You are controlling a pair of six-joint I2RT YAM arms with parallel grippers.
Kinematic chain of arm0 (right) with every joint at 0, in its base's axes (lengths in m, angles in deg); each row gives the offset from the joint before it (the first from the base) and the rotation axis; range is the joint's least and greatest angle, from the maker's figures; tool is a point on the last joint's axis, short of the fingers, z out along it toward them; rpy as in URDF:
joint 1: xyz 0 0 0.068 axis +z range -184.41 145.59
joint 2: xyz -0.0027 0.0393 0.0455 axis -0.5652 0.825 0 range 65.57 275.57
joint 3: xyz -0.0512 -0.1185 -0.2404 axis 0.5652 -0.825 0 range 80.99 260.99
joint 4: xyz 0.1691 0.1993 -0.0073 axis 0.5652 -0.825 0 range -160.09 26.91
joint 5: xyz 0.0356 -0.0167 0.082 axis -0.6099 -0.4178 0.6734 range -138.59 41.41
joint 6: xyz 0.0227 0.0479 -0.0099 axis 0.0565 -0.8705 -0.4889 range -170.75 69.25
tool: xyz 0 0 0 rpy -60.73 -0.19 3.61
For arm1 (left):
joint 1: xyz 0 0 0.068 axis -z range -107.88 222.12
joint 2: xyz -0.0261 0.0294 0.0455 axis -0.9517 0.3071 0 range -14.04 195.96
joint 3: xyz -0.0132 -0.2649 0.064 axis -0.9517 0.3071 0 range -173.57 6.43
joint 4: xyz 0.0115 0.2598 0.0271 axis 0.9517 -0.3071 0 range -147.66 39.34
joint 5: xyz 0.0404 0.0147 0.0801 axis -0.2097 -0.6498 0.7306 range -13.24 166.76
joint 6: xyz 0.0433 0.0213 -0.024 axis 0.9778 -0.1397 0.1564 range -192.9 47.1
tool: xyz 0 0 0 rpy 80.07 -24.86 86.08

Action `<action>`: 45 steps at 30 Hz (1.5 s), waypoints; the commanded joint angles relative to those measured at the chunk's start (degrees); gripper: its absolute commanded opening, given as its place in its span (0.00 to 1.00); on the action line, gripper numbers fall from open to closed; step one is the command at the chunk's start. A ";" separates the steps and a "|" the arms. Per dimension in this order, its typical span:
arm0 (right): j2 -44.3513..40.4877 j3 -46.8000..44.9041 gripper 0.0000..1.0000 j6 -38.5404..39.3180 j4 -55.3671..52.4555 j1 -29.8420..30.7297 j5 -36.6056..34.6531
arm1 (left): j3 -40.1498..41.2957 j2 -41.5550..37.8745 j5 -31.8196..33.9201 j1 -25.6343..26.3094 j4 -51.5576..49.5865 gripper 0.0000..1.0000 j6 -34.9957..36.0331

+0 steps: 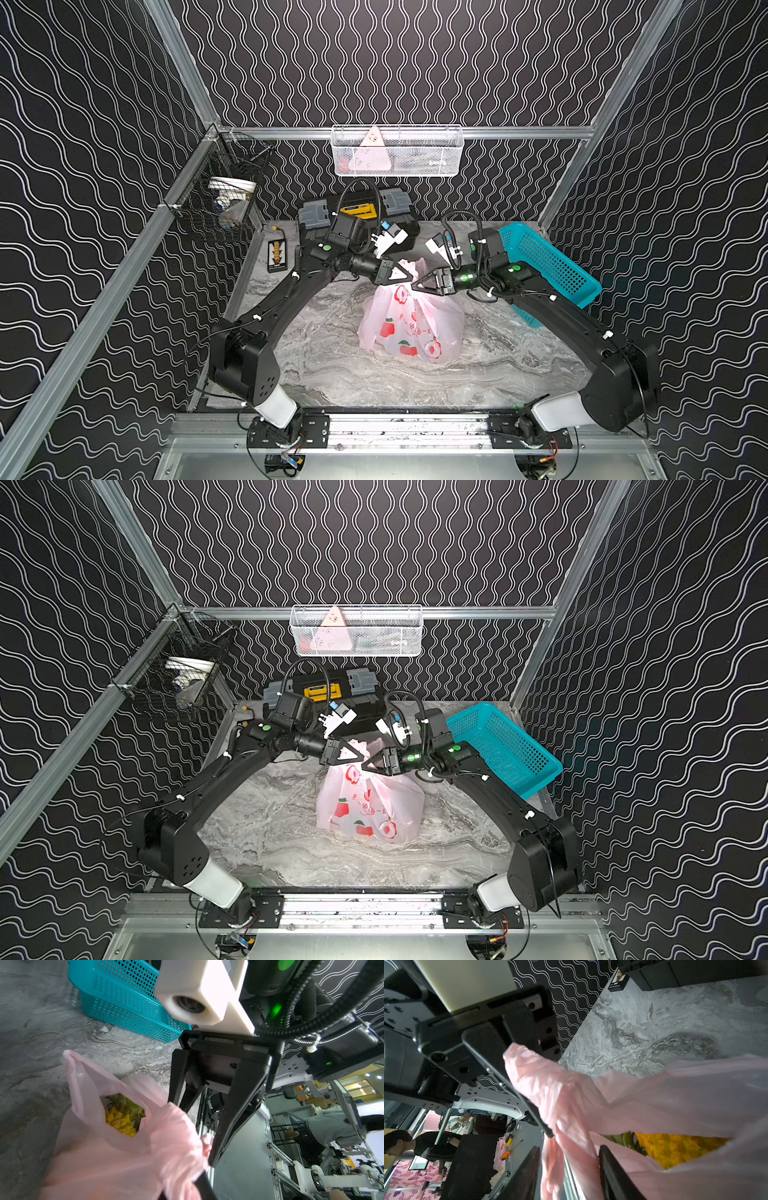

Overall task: Place the pineapple into a plastic bag & tie a knot
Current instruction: Cross the plastic bag at the center of the board.

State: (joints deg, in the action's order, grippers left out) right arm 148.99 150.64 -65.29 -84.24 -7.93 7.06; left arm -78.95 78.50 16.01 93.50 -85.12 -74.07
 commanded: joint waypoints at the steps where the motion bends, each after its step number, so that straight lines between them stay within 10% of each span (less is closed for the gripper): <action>1: -0.70 -0.38 0.48 0.04 0.30 -0.03 2.38 | -1.84 1.01 -6.48 0.45 2.99 0.00 1.50; 12: 1.79 -1.29 0.31 -0.16 2.22 -3.70 4.05 | -4.04 3.39 -8.79 1.11 1.28 0.00 2.15; 45: -1.42 -7.00 0.58 -10.76 17.43 -4.21 11.19 | -4.71 4.10 -8.08 1.55 -0.07 0.00 2.87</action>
State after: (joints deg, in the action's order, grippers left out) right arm 147.37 143.04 -75.41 -69.57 -12.74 16.35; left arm -83.54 83.11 11.07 95.01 -87.59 -71.71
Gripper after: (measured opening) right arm 0.581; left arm 0.068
